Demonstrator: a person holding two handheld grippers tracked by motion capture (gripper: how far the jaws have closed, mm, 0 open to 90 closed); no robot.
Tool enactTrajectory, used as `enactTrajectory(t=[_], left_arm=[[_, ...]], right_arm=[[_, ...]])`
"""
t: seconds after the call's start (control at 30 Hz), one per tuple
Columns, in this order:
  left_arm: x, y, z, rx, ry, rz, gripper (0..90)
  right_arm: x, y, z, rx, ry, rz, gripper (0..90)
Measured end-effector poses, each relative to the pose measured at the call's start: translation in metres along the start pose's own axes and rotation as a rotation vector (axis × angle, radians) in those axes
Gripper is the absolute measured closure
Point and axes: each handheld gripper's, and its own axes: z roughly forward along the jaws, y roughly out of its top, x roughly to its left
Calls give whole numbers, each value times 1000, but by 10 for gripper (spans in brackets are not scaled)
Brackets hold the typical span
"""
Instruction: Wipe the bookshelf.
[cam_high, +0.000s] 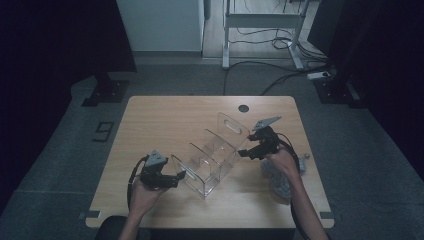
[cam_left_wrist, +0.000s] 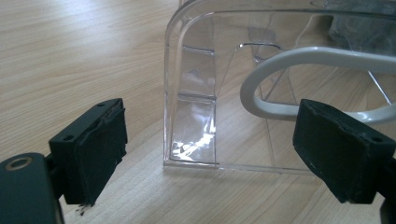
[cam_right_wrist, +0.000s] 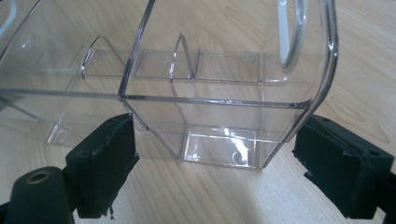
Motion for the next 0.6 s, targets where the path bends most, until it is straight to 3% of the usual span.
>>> enactTrajectory(t=[0.6], left_arm=[[15,0,-3,-19,40,-38,104]], right_arm=[[20,-13,-10,21,18,-5,131]])
